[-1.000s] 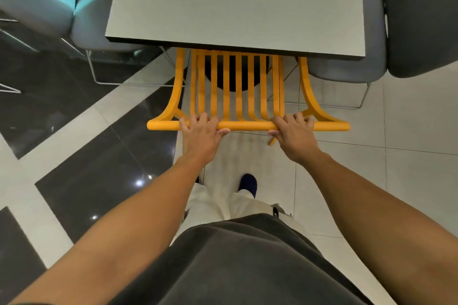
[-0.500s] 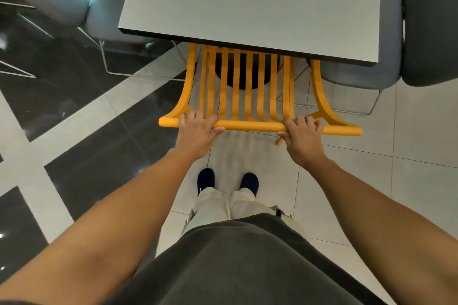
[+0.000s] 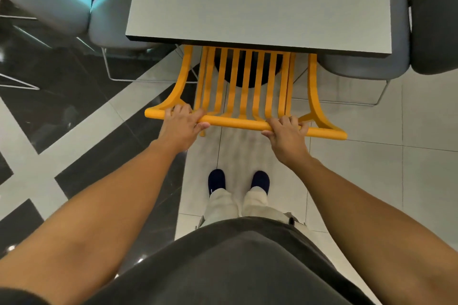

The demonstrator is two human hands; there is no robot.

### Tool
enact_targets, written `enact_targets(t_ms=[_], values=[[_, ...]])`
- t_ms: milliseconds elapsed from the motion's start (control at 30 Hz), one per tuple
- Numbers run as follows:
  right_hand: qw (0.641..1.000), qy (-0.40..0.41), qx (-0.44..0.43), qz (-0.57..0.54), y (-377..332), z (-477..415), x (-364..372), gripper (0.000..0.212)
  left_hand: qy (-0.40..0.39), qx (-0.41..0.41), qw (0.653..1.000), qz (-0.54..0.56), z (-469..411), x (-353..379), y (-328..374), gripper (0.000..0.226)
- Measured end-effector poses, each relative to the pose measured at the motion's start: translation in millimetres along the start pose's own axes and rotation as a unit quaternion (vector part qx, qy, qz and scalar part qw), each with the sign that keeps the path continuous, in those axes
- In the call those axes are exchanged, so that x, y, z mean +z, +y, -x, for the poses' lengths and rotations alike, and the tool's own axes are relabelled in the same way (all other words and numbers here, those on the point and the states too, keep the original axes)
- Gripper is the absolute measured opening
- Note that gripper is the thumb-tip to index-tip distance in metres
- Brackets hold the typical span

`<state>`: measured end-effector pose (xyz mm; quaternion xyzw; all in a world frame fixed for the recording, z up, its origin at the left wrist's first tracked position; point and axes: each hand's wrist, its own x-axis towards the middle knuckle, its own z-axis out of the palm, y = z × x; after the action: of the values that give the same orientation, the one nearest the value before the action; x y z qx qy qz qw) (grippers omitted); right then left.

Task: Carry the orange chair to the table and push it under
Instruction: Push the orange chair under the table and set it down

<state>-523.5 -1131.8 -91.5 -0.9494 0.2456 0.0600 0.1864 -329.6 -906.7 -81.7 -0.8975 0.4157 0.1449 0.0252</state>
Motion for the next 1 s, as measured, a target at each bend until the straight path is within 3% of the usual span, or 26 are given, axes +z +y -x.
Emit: enact_targets(t_ms=[300,633,1000], values=[[0.999,-0.016,-0.007,0.039,42,3,-20,0.038,-0.011,0.007,1.000,0.027,-6,3,41,0.047],[0.999,-0.007,-0.004,0.036,9,0,-1,0.035,-0.068,0.016,0.996,0.052,-8,-1,1,0.049],[0.999,-0.005,-0.003,0.036,17,2,0,0.041,-0.020,0.012,0.998,0.051,-3,4,10,0.042]])
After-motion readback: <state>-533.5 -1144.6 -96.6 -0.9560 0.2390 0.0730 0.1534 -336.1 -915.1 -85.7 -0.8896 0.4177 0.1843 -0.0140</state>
